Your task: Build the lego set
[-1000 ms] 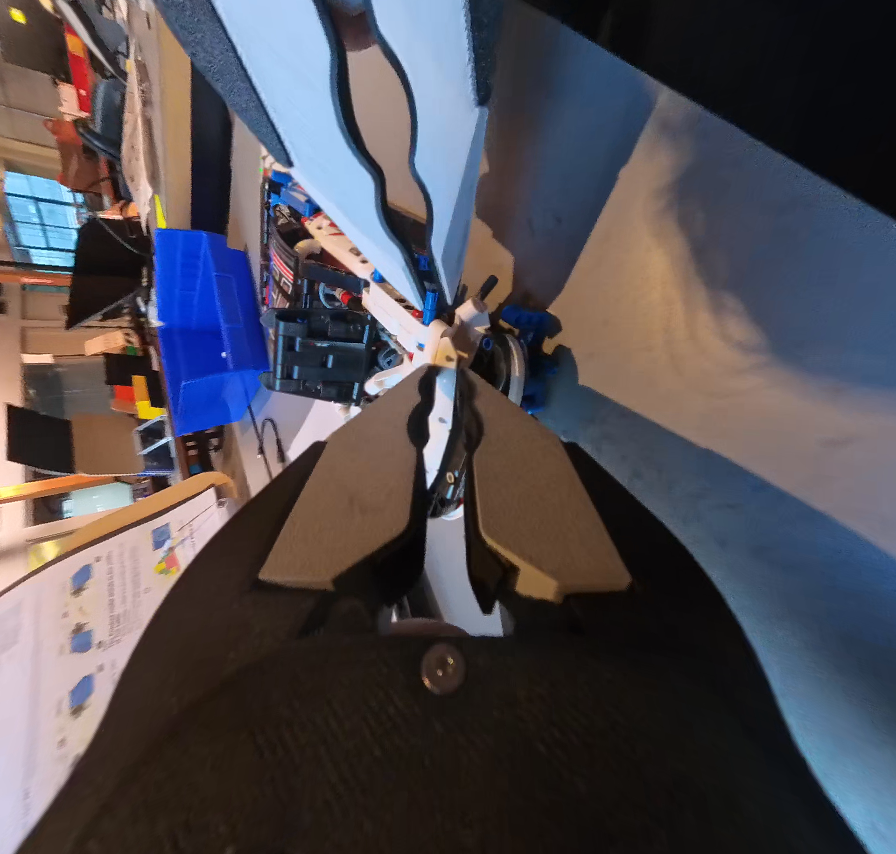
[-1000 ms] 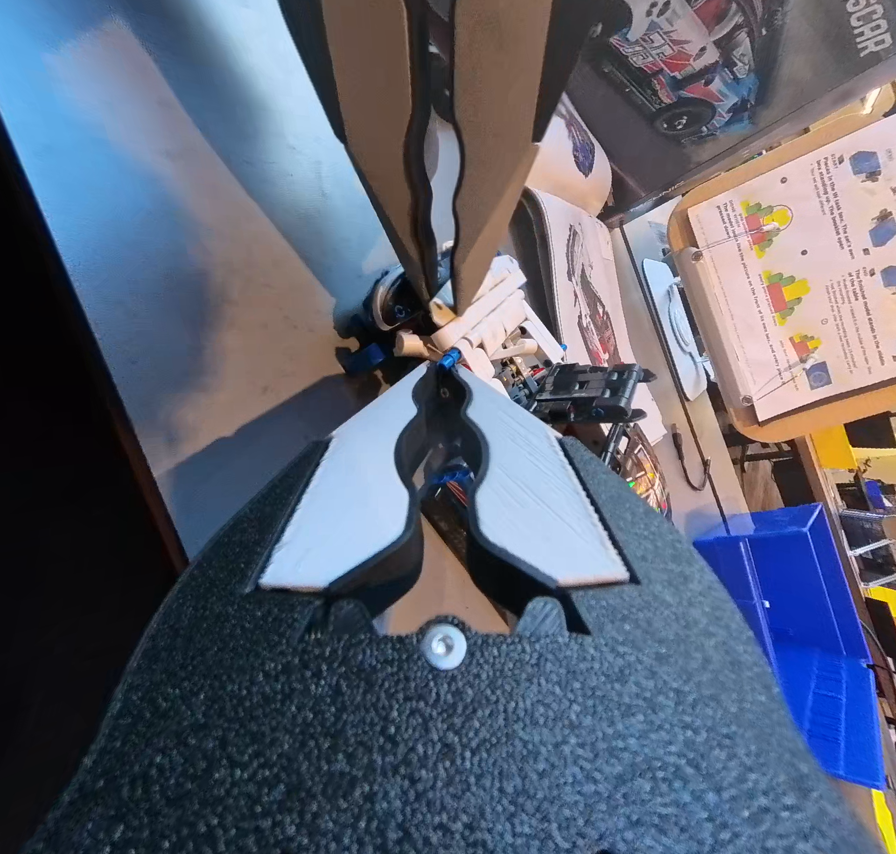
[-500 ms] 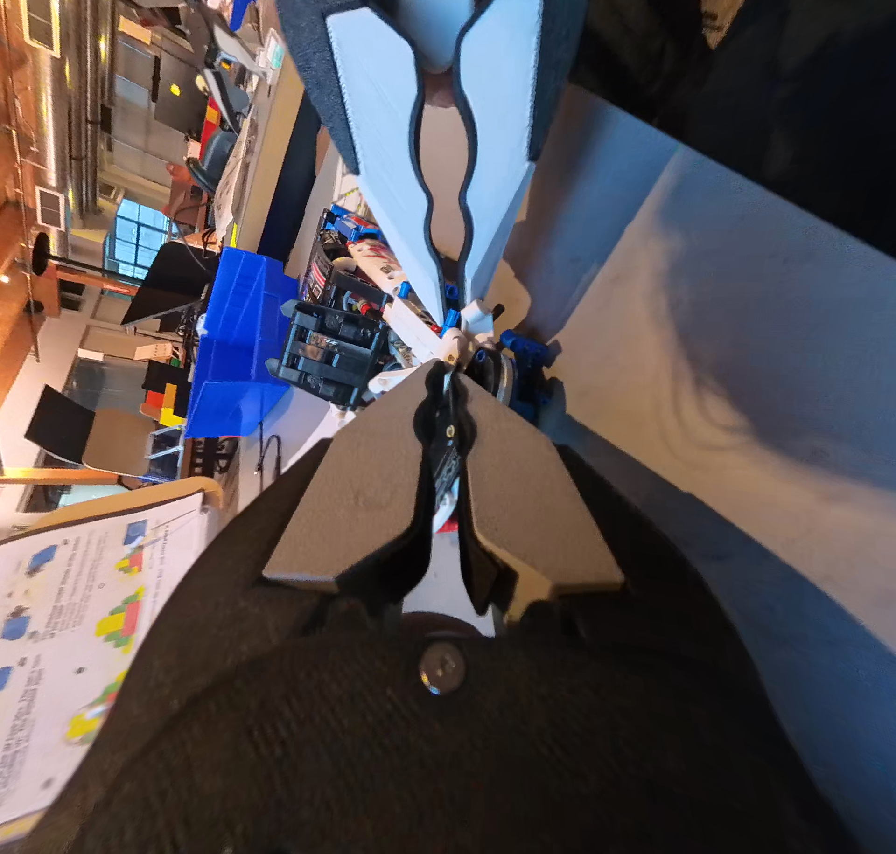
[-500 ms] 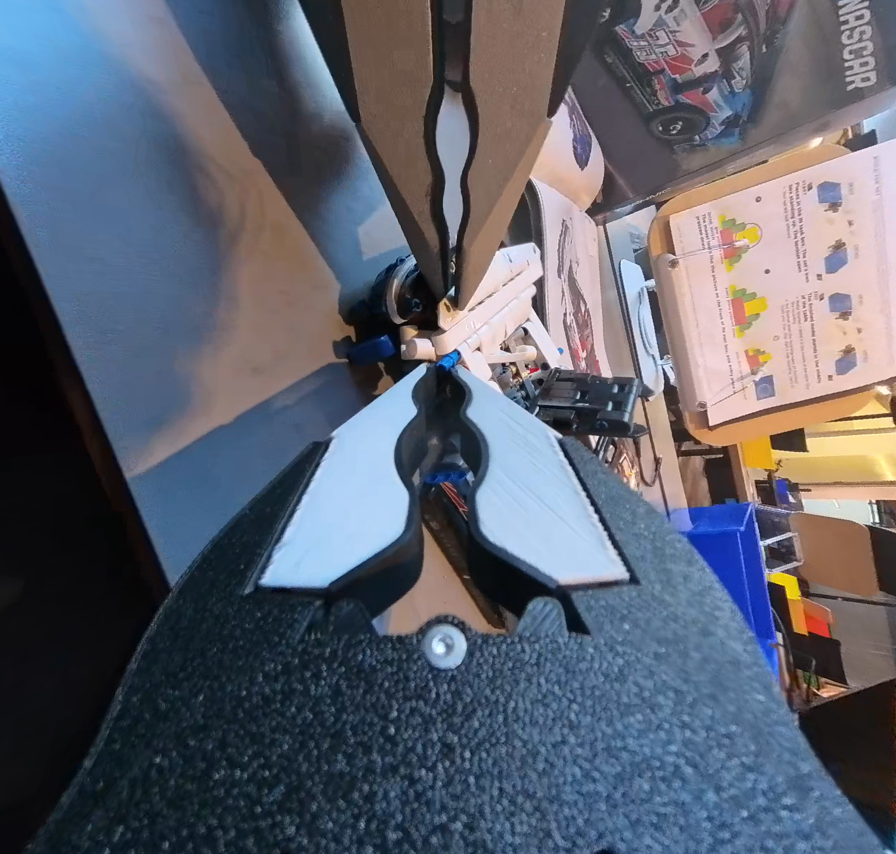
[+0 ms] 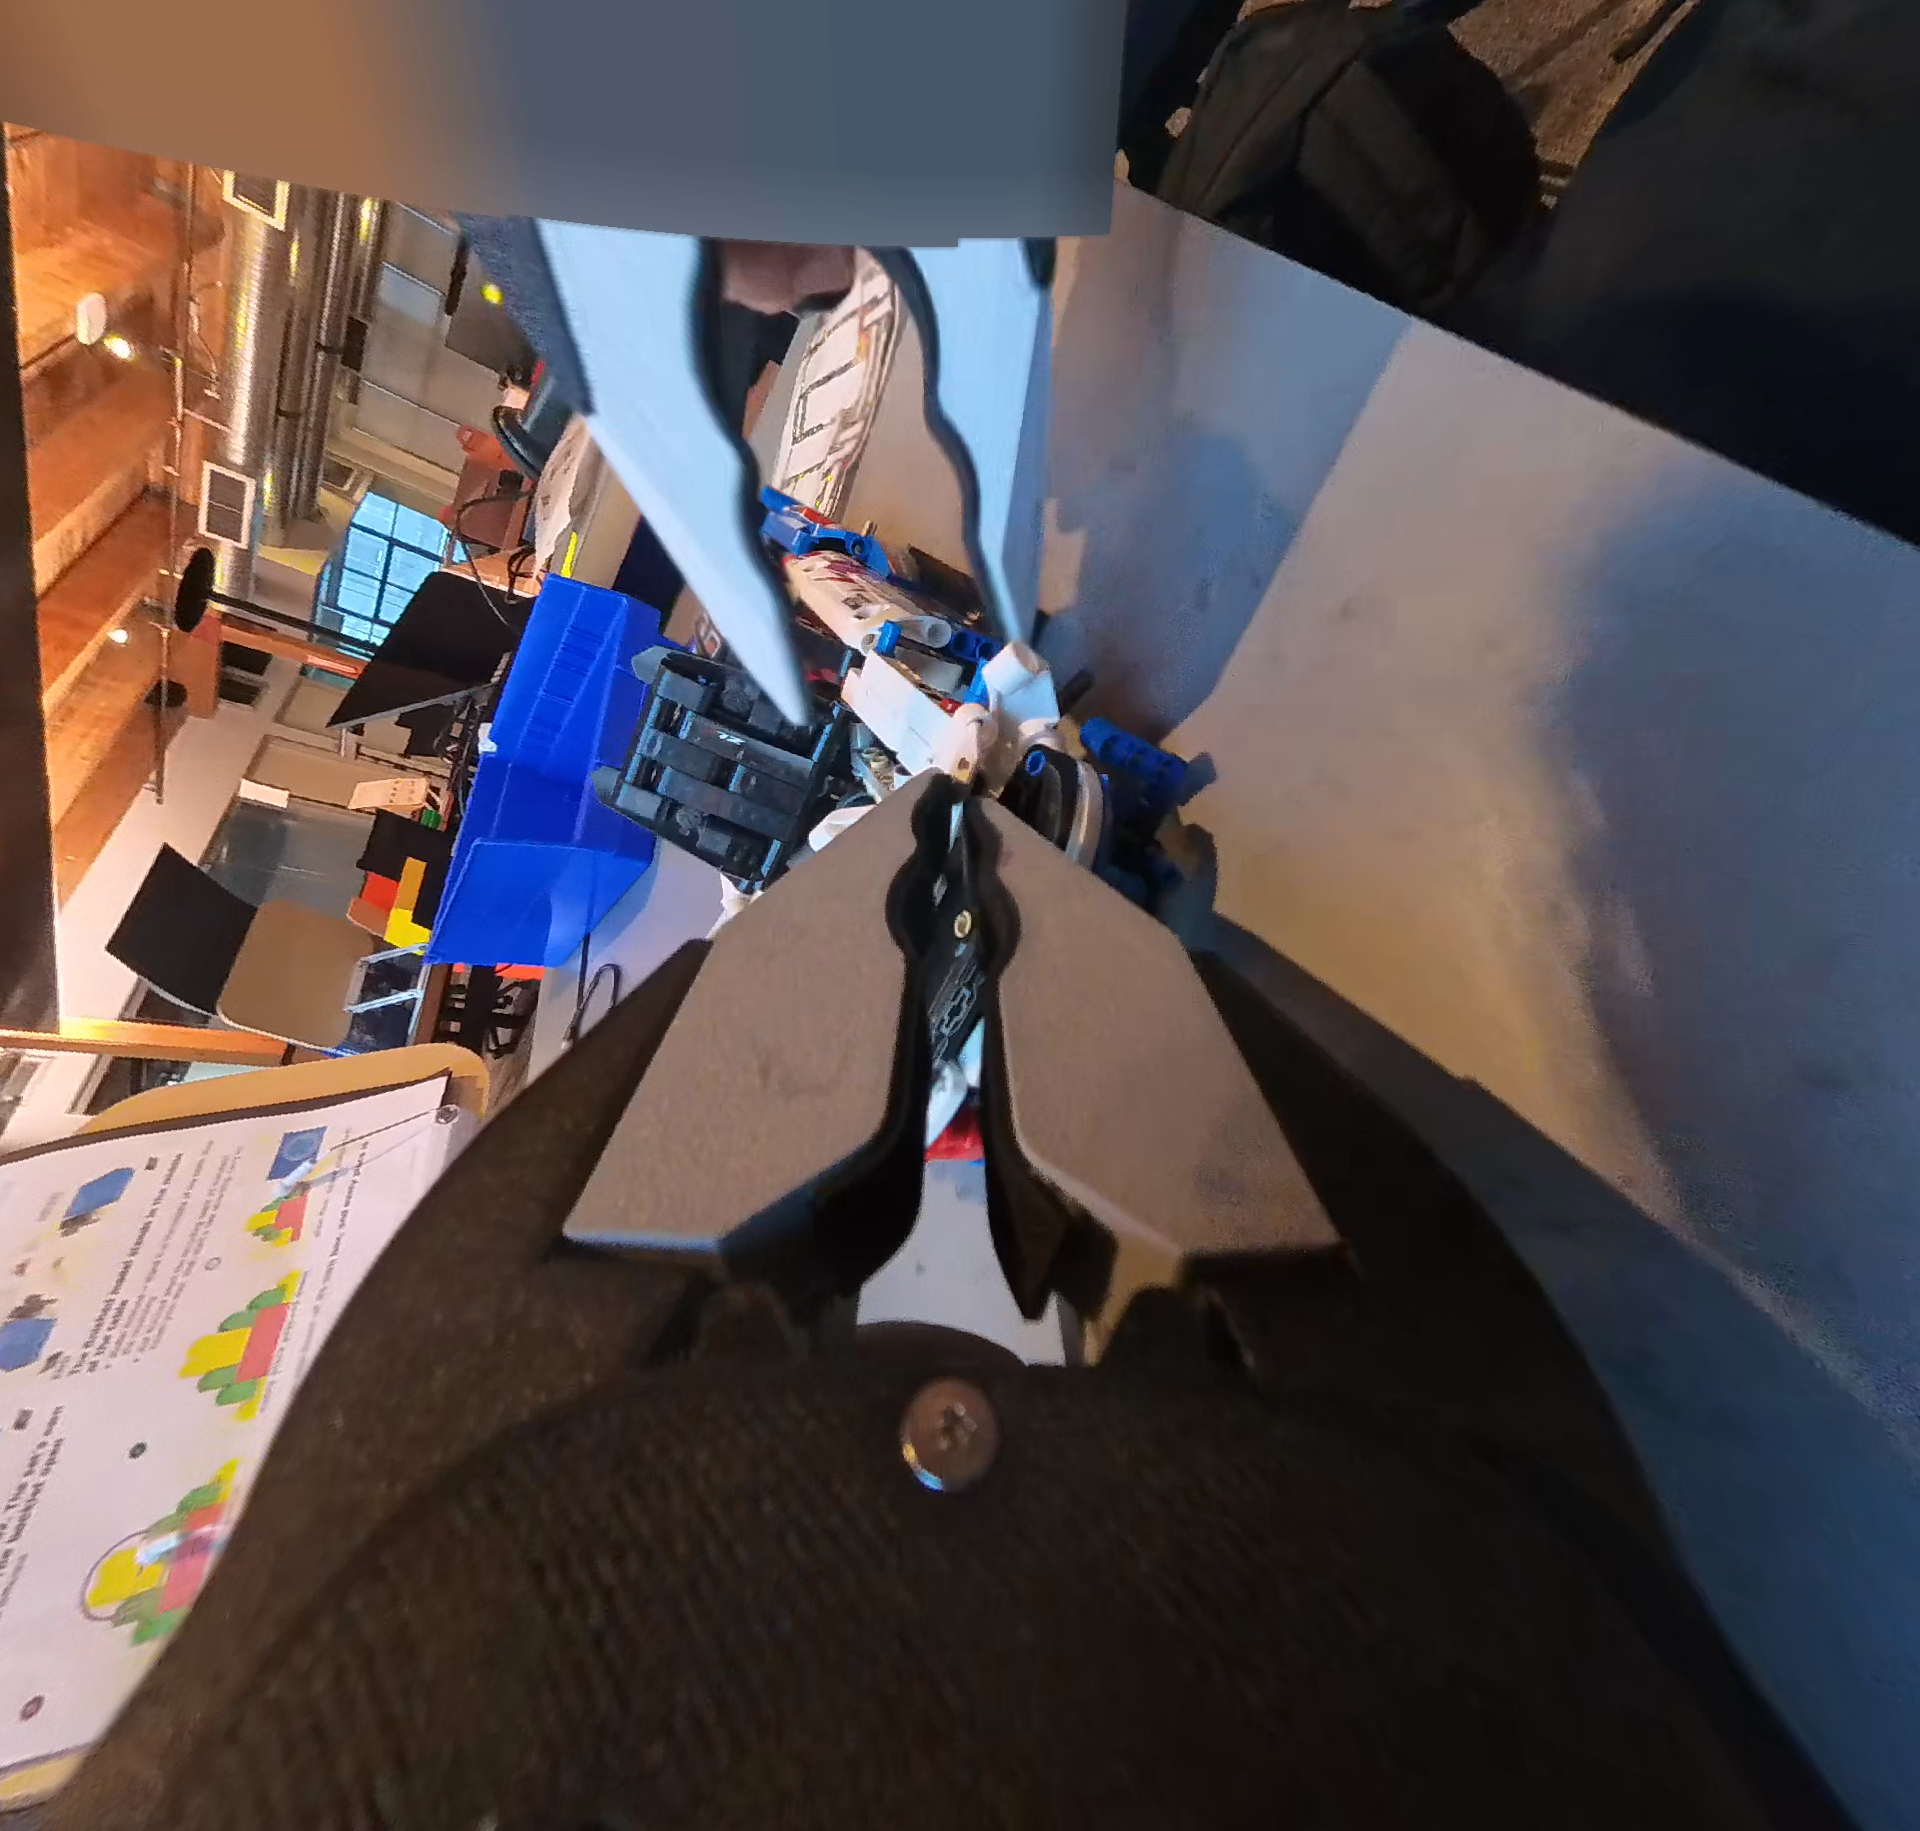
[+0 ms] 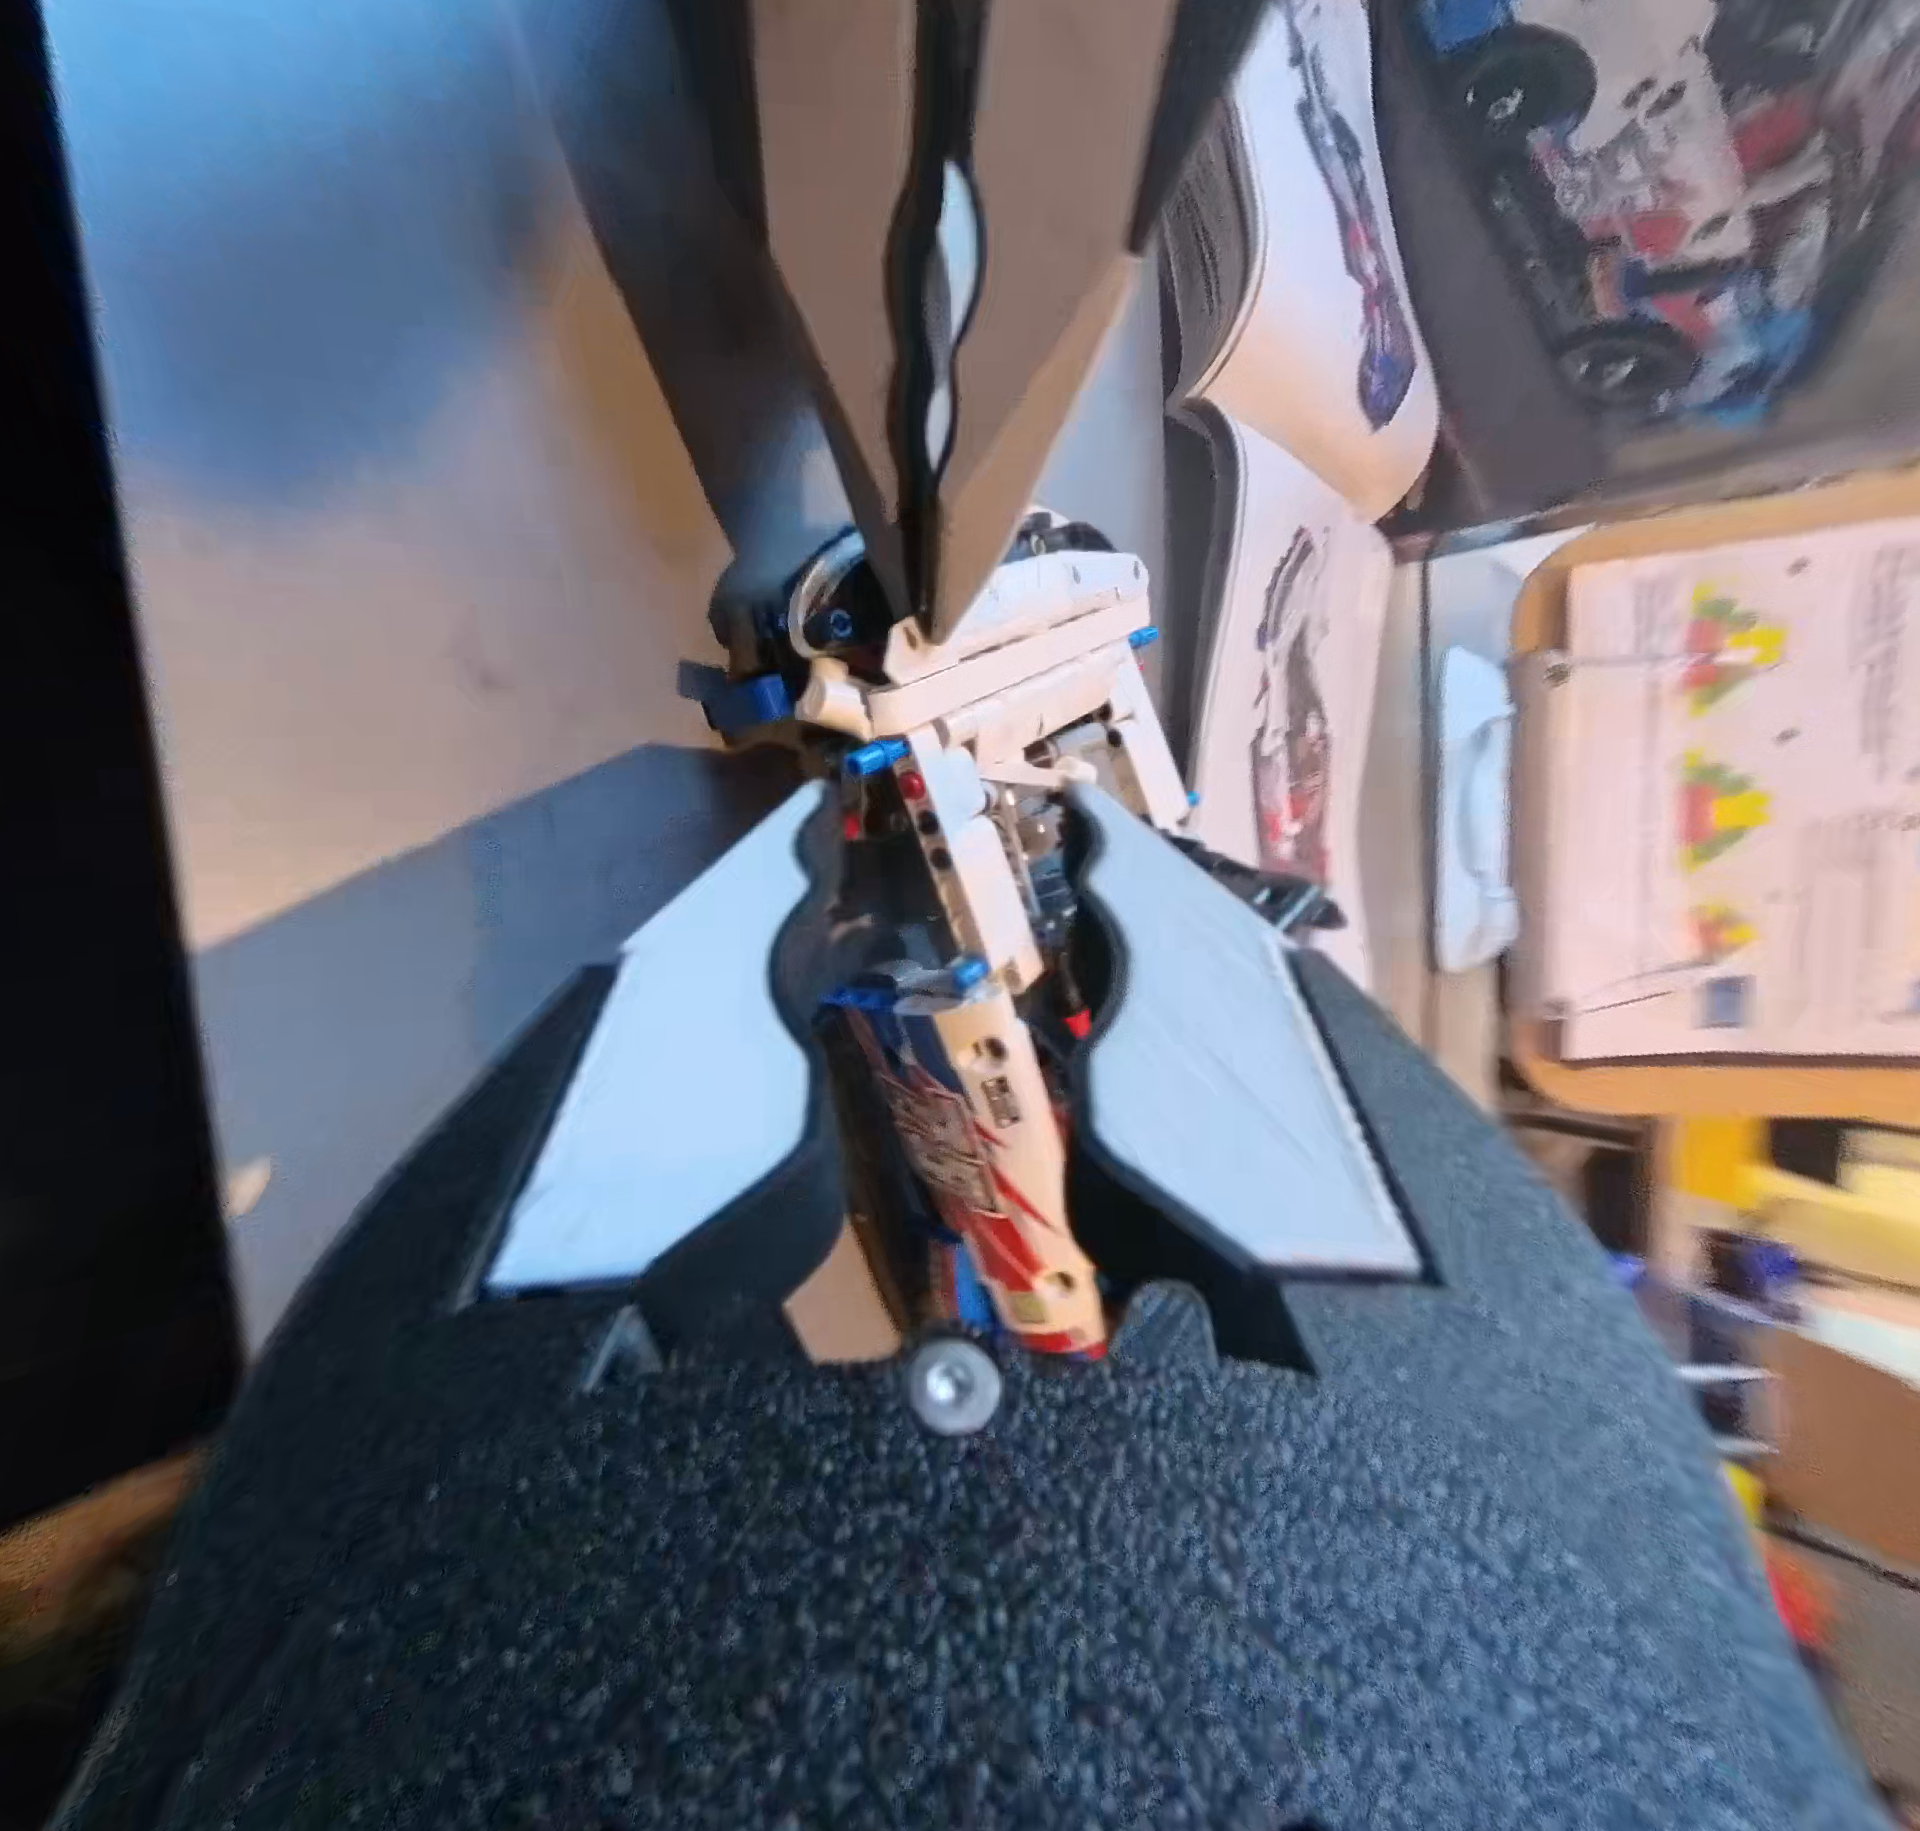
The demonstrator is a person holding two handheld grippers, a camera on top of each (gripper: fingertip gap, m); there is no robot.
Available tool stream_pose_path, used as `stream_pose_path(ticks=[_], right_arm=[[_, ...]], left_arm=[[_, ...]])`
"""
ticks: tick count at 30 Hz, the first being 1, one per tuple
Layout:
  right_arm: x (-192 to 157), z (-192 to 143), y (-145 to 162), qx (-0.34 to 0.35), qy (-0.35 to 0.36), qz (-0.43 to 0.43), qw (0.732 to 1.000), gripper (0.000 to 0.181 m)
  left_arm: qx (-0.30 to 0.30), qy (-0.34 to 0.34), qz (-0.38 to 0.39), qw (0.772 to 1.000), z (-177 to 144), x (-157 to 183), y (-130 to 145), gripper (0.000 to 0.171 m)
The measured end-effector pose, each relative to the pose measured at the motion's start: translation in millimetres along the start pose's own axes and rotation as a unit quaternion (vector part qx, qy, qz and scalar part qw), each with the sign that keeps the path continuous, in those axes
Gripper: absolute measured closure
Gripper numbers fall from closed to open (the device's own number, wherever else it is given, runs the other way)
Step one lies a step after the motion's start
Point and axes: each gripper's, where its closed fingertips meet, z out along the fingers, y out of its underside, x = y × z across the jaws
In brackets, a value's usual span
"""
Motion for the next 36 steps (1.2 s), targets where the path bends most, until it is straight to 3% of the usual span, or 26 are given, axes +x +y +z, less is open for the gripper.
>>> stream_pose_path(ticks=[3,6,13,19,26,34,36], right_arm=[[-1.1,9.5,3.1,-0.034,0.033,-0.094,0.994,0.165],[-2.8,13.7,5.0,-0.041,0.054,-0.106,0.992,0.169],[-10.4,3.7,-3.9,0.001,0.063,-0.076,0.995,0.162],[-8.4,10.6,-7.1,-0.002,0.089,-0.102,0.991,0.168],[-2.3,6.1,-7.2,0.021,0.102,-0.043,0.994,0.170],[1.0,6.4,-3.6,0.023,0.117,-0.022,0.993,0.170],[0.7,6.2,-3.5,0.026,0.118,-0.017,0.993,0.170]], left_arm=[[0.005,-0.004,-0.013,1.000,0.1,0.0,-0.2,0.171],[0.009,-0.006,-0.023,1.000,0.1,0.0,-0.2,0.171],[0.014,-0.006,-0.037,0.999,0.5,-0.1,-0.3,0.171],[0.006,-0.012,-0.038,0.999,0.6,-2.0,0.7,0.171],[-0.032,-0.023,0.009,0.999,3.5,-9.9,5.3,0.161],[-0.068,-0.034,0.092,0.993,7.0,-9.0,8.0,0.169],[-0.078,-0.029,0.073,0.994,5.6,-10.8,11.7,0.167]])
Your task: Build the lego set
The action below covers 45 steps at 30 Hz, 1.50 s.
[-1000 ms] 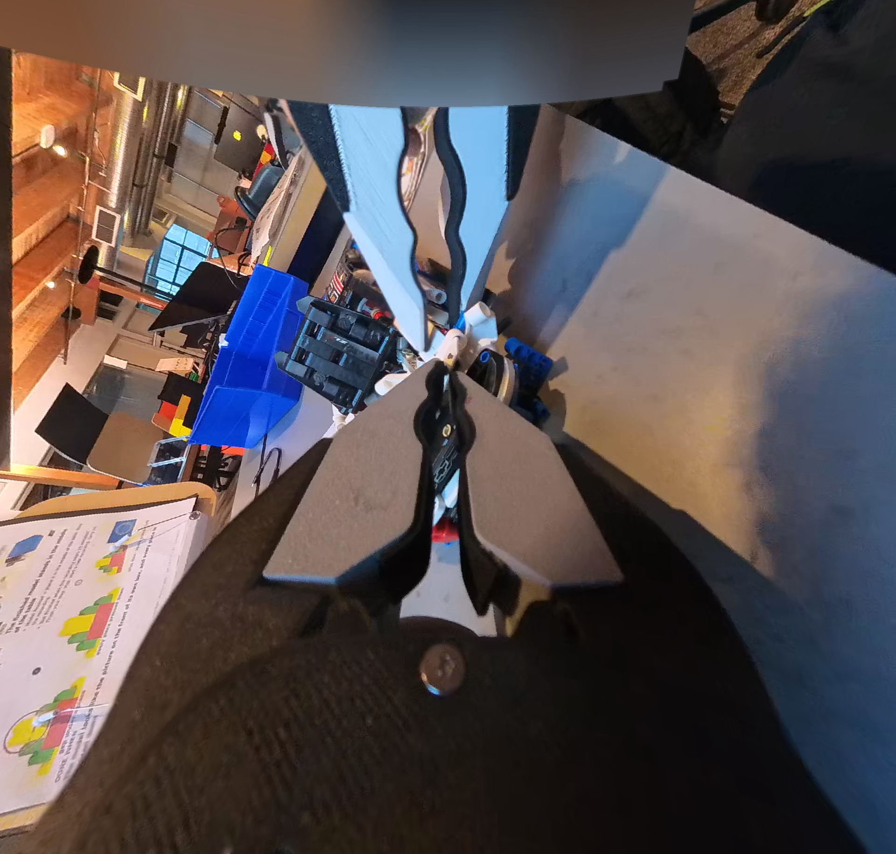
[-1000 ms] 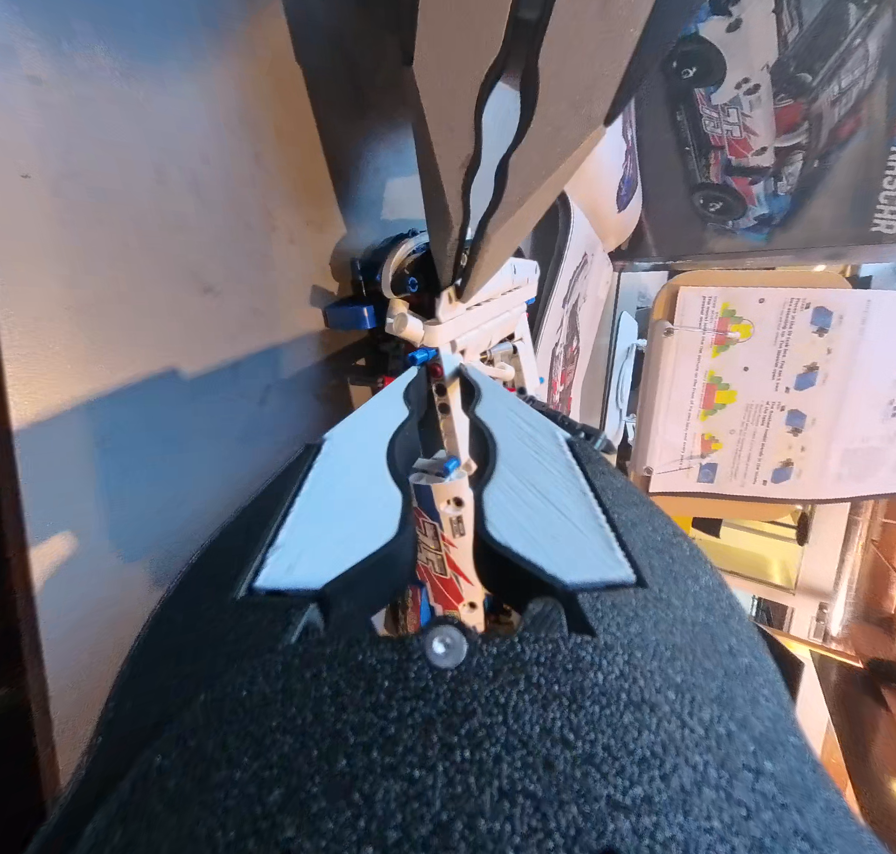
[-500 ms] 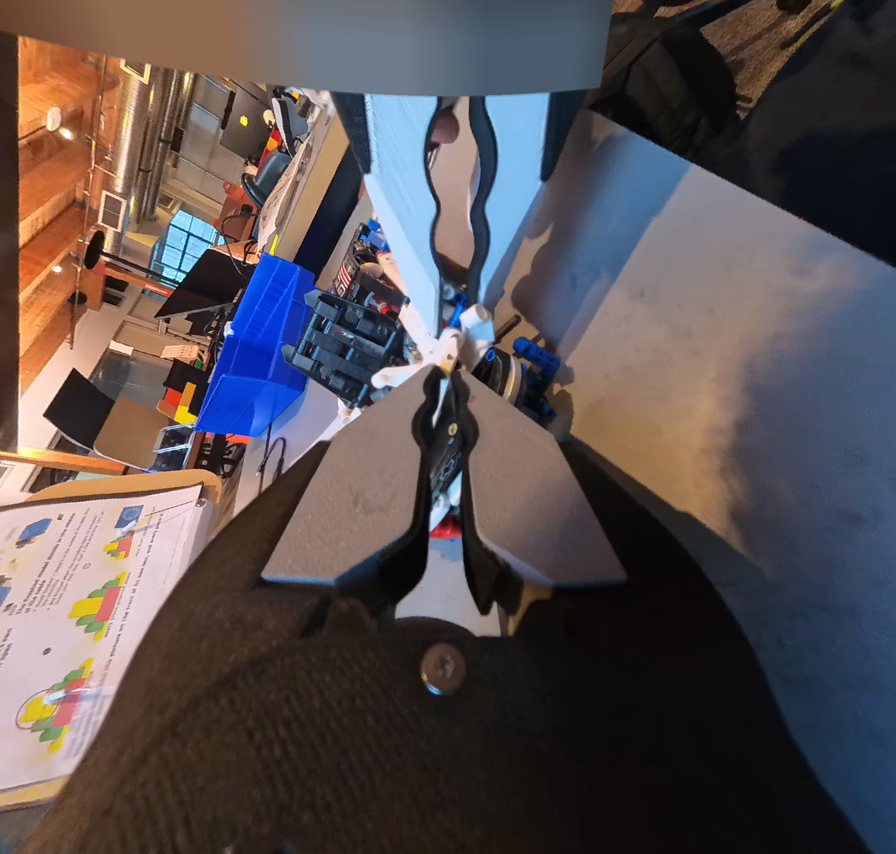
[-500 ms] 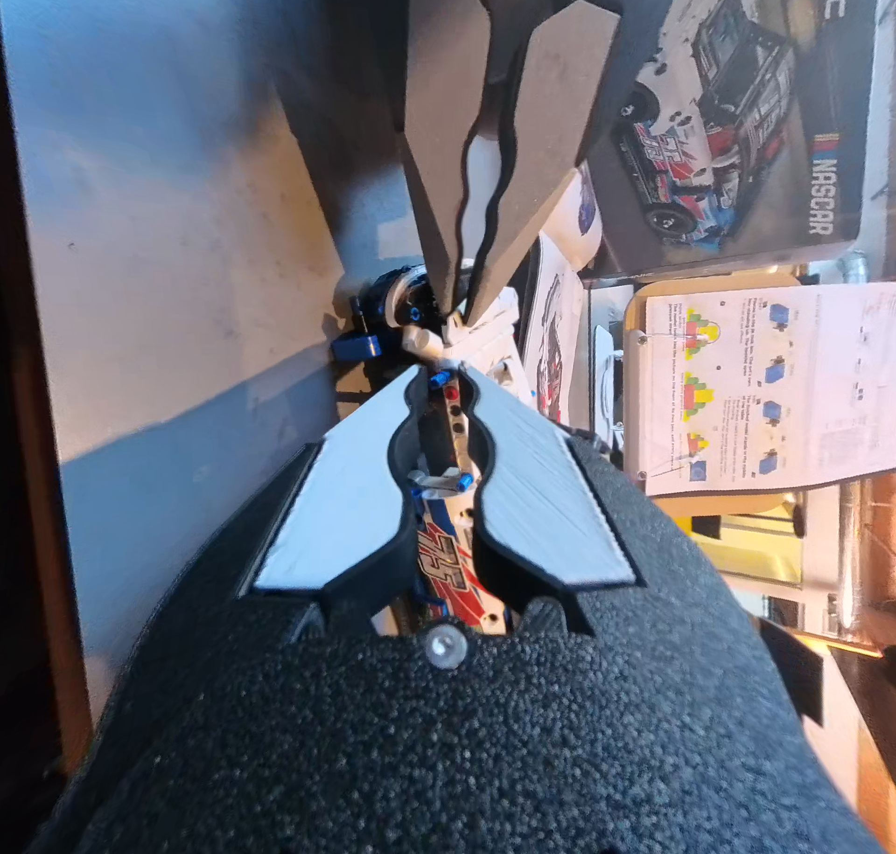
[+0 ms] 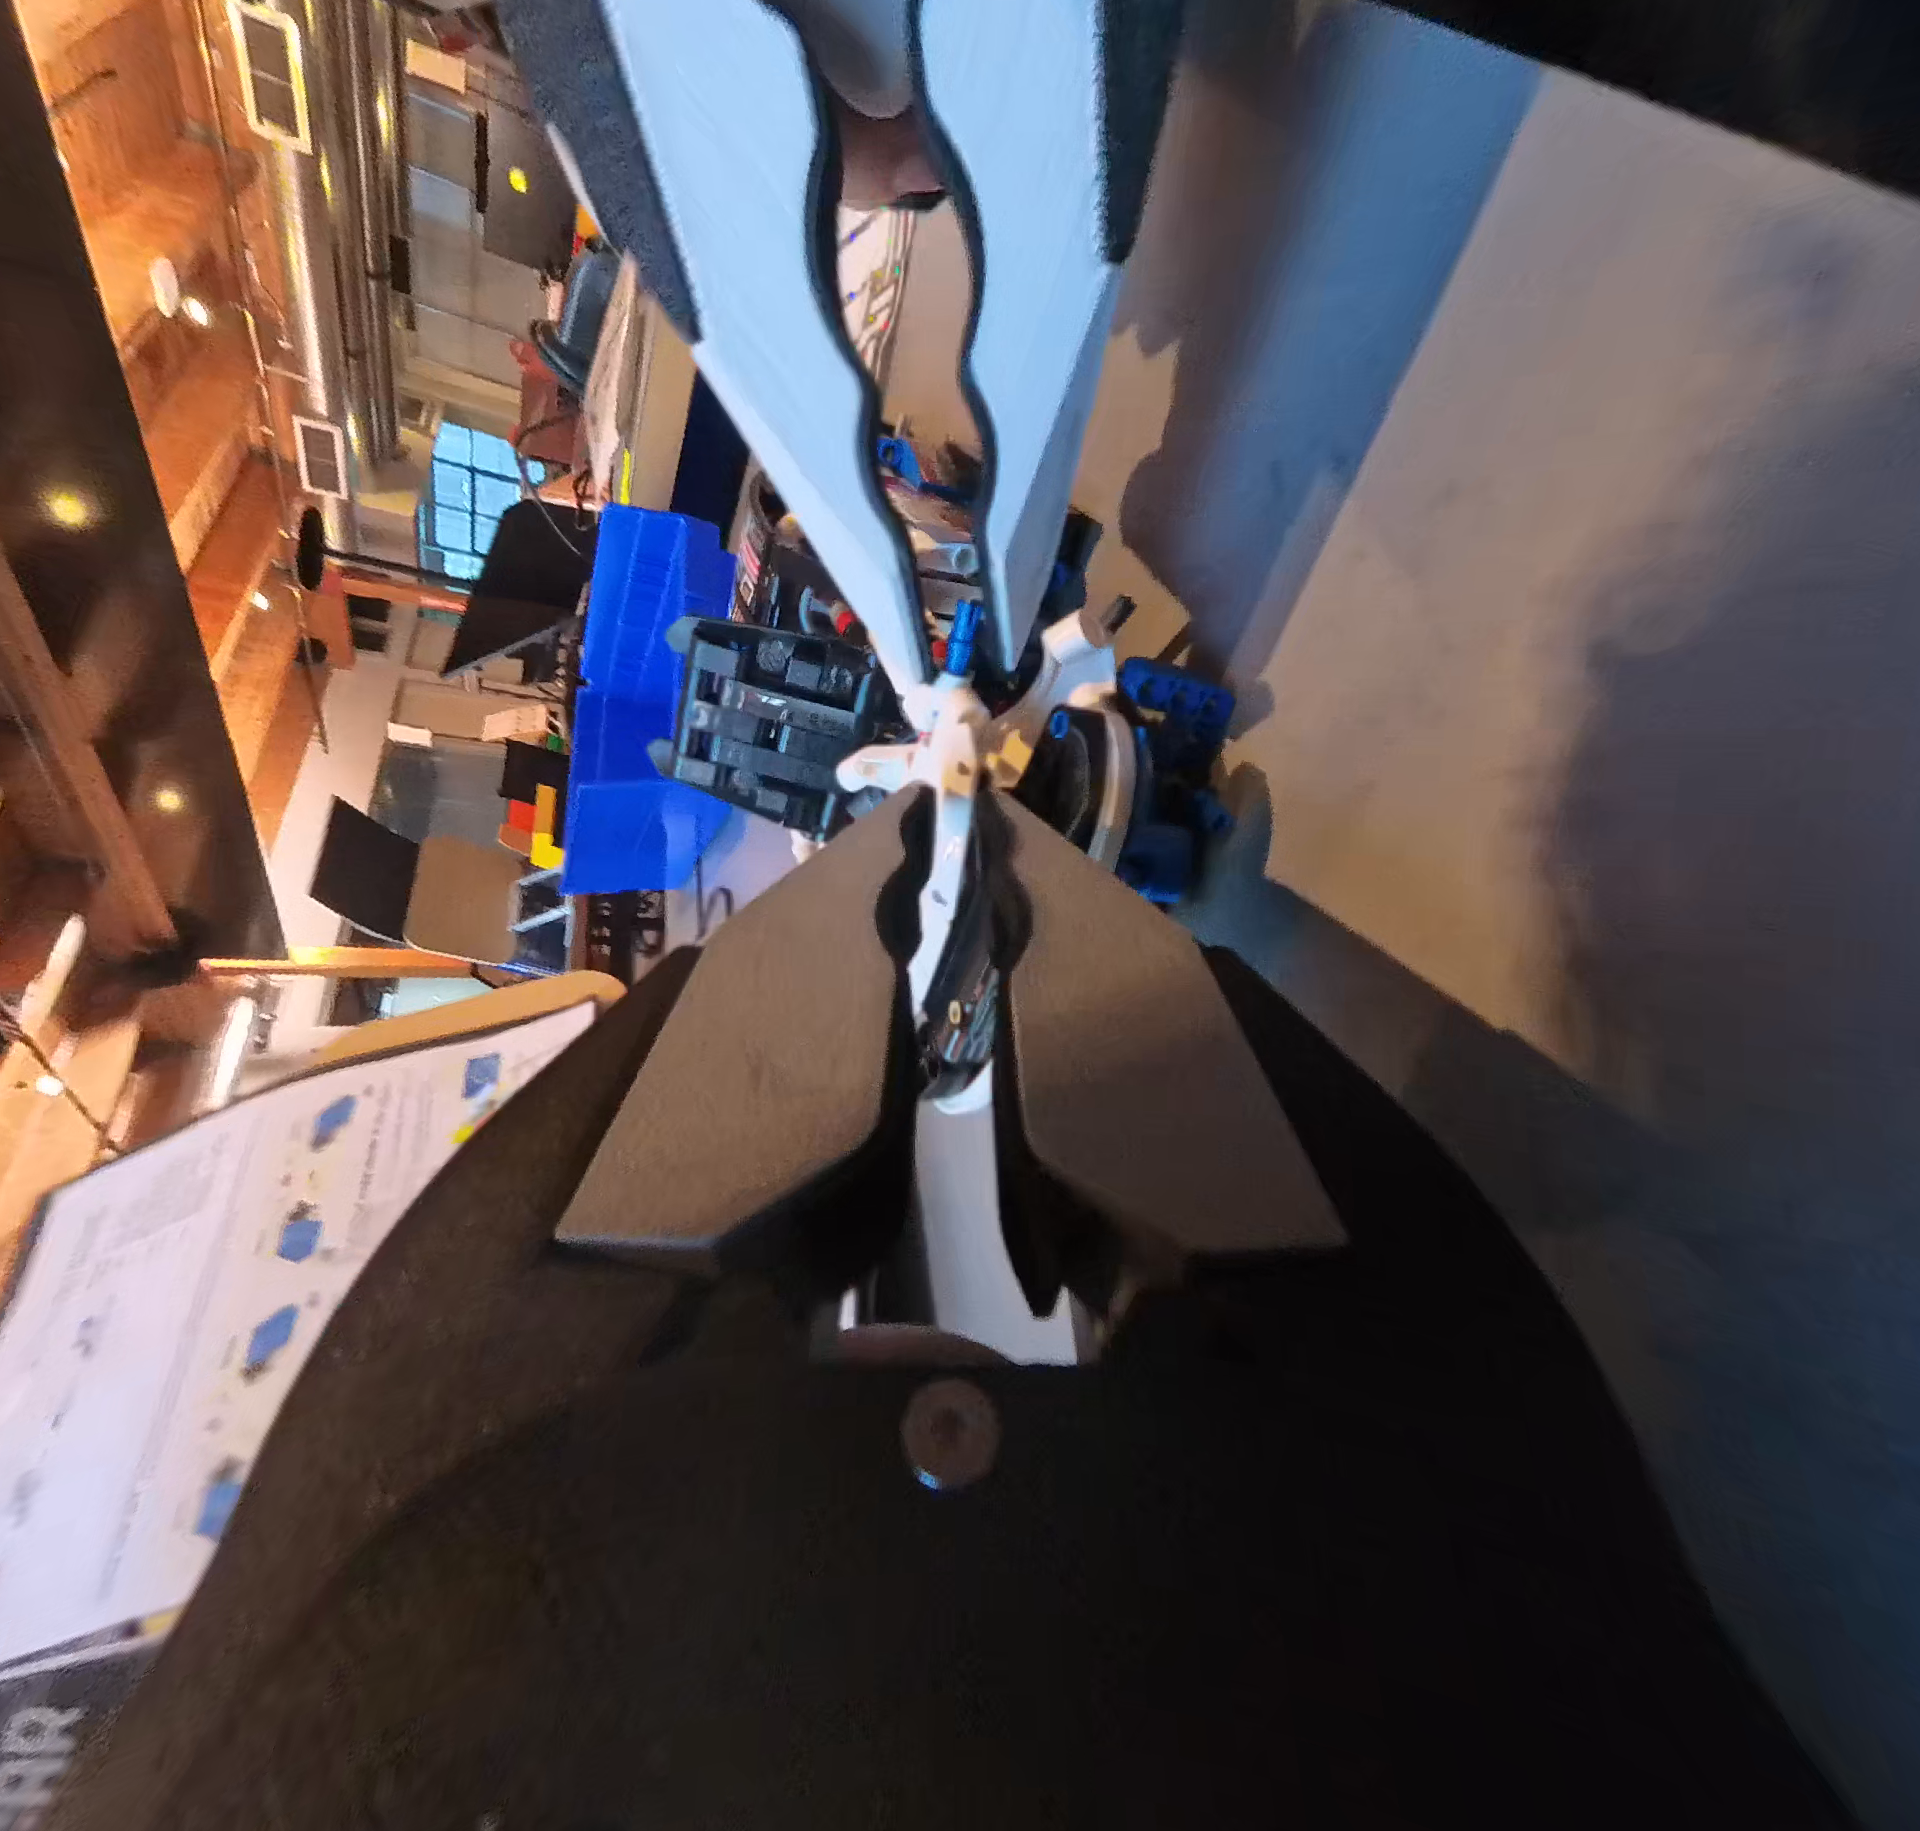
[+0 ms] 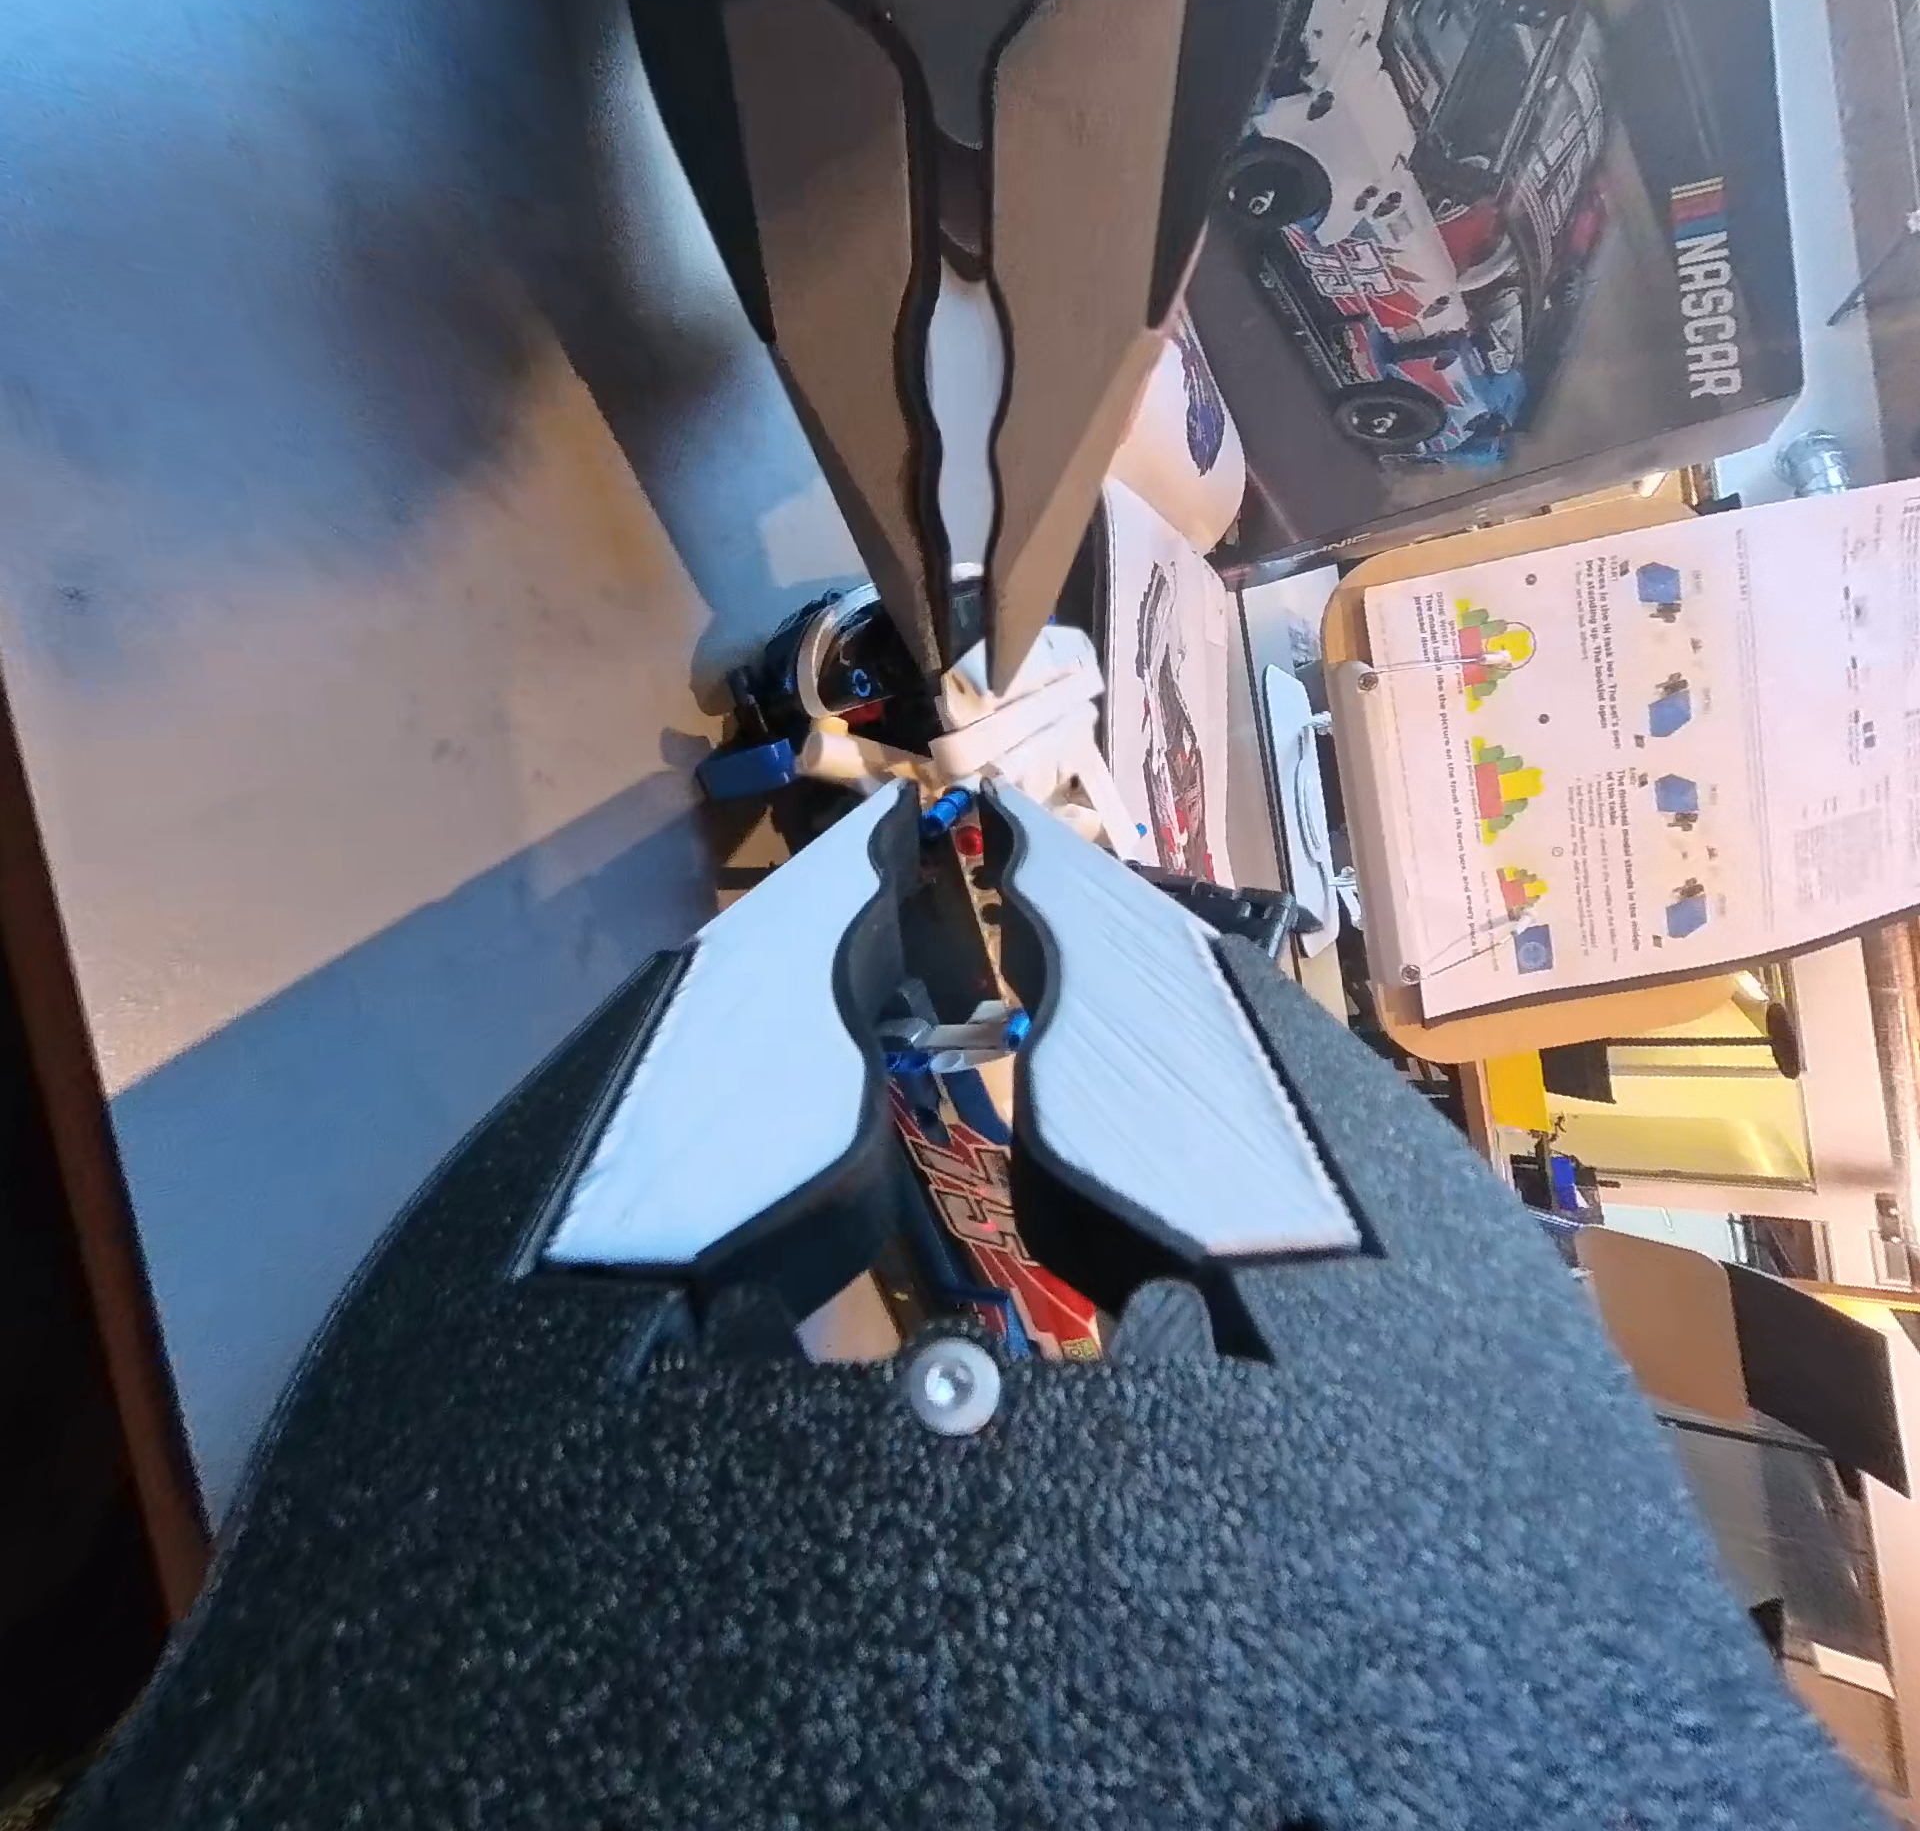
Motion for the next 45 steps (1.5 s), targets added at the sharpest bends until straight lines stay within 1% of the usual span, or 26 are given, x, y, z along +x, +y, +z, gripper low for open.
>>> stream_pose_path(ticks=[1,4,8,12,16,19,22,24,25,26,29,32,34,37,39,42,45], right_arm=[[0.3,-0.1,-0.1,0.000,0.001,0.002,1.000,0.170],[0.6,0.2,-0.2,0.001,0.004,0.003,1.000,0.171],[1.0,0.4,-0.3,0.002,0.007,0.002,1.000,0.171],[3.7,1.1,1.4,-0.003,0.015,0.005,1.000,0.170],[4.7,1.7,3.7,-0.006,0.015,0.011,1.000,0.171],[4.6,1.9,3.8,-0.007,0.016,0.010,1.000,0.170],[4.5,2.4,3.8,-0.006,0.015,0.012,1.000,0.170],[4.6,2.7,3.8,-0.005,0.016,0.010,1.000,0.170],[4.7,2.8,3.8,-0.005,0.016,0.009,1.000,0.170],[4.5,3.1,3.8,-0.005,0.016,0.009,1.000,0.170],[3.6,3.8,4.5,-0.008,0.012,0.007,1.000,0.169],[3.7,3.6,4.6,-0.008,0.012,0.004,1.000,0.169],[3.3,3.2,3.5,-0.003,0.009,0.008,1.000,0.164],[5.1,3.0,1.7,0.007,0.008,0.021,1.000,0.160],[6.2,3.5,2.0,0.009,0.007,0.026,1.000,0.159],[5.8,7.8,7.5,-0.006,0.008,0.019,1.000,0.160],[3.9,8.0,5.1,0.000,0.006,0.014,1.000,0.162]], left_arm=[[0.004,0.002,-0.016,1.000,-0.9,-1.3,0.1,0.164],[0.011,-0.001,-0.026,1.000,-0.8,-4.4,-0.8,0.157],[0.022,0.016,-0.044,0.999,0.8,-1.2,-4.0,0.161],[0.008,0.028,-0.025,0.999,4.3,0.7,-1.7,0.169],[-0.006,0.021,-0.008,1.000,5.1,-0.9,0.6,0.169],[-0.009,0.016,0.001,1.000,3.0,-1.5,3.7,0.169],[0.006,0.028,-0.043,0.999,1.4,-2.8,1.8,0.163],[0.007,0.032,-0.048,0.998,3.1,-4.2,1.0,0.160],[0.003,0.036,-0.037,0.999,4.5,-3.5,1.2,0.162],[-0.004,0.046,-0.027,0.999,6.1,-0.5,2.0,0.171],[-0.011,0.044,-0.037,0.998,7.9,-1.4,2.6,0.171],[0.017,0.039,-0.080,0.996,3.0,-6.5,-2.5,0.171],[0.040,0.040,-0.109,0.992,1.9,-6.7,-7.4,0.171],[0.051,0.044,-0.085,0.994,7.6,0.2,-7.2,0.171],[0.069,0.051,-0.108,0.990,8.6,-0.3,-10.8,0.171],[0.089,0.056,-0.131,0.986,6.9,-1.6,-12.0,0.171],[0.108,0.062,-0.152,0.980,2.3,-0.6,-13.0,0.171]])
